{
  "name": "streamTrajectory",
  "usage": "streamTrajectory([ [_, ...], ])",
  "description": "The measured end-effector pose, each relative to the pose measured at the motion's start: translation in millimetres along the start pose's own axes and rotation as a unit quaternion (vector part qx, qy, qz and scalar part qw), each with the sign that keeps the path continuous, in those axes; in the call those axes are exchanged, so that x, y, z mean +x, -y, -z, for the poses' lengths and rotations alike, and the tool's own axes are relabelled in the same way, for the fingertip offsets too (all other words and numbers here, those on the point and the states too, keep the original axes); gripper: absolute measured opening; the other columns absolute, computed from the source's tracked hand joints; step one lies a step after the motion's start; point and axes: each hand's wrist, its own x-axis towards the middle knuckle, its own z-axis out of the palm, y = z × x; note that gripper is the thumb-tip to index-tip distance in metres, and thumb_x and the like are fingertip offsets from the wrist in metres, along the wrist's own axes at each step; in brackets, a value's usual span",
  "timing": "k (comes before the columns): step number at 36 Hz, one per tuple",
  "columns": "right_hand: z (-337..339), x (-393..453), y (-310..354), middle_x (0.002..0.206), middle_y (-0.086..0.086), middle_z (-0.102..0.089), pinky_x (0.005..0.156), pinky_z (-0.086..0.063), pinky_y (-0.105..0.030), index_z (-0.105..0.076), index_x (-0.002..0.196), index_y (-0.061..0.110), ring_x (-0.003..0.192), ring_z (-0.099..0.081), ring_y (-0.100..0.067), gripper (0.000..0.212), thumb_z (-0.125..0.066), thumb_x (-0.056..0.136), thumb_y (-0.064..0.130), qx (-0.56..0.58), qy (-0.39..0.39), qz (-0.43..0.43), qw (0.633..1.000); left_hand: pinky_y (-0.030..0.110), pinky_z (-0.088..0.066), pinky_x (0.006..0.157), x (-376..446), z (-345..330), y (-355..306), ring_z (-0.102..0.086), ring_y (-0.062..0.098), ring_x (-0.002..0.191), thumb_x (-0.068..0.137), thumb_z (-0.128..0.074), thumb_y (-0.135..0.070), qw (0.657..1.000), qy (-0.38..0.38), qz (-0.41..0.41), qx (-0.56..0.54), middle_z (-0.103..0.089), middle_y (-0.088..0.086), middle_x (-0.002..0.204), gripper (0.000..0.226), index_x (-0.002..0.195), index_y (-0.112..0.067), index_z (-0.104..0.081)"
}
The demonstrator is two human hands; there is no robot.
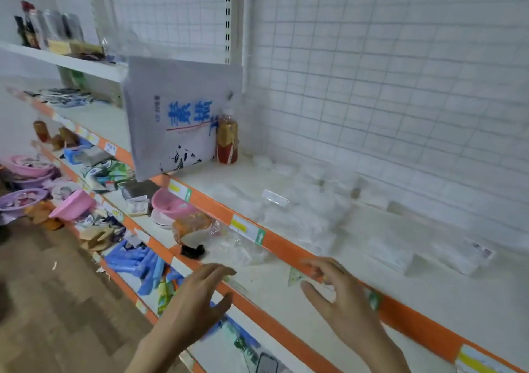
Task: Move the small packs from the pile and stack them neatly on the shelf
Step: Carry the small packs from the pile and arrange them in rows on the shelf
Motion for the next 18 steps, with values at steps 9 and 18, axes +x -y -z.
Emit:
streamTrajectory([
  [9,72.2,167.4,-2.6,0.111,0.02,-0.056,0.086,-0.049,-0.034,-0.053,0.106,0.045,0.099,-0.055,0.001,0.028,-0.062,0.084,0.031,-0.052,-0.129,0.048,0.989,0.031,-0.048,0.088,189.0,52.0,25.1,-0.058,0.018,0.104,0.081,-0.041,-0.045,0.988,-0.04,-0.123,0.083,-0.062,-0.003,0.111,0.047,0.113,-0.019,-0.062],
  [18,57.2,287.5,-30.9,0.12,0.007,-0.055,0.09,-0.045,-0.031,-0.055,0.12,0.026,0.107,-0.052,-0.008,0.031,-0.057,0.09,0.03,-0.116,-0.031,-0.007,0.993,0.027,-0.037,0.1,328.3,41.6,61.4,-0.043,0.015,0.124,0.09,-0.054,-0.033,0.985,0.044,-0.108,0.129,-0.047,-0.004,0.135,0.041,0.13,-0.023,-0.046],
])
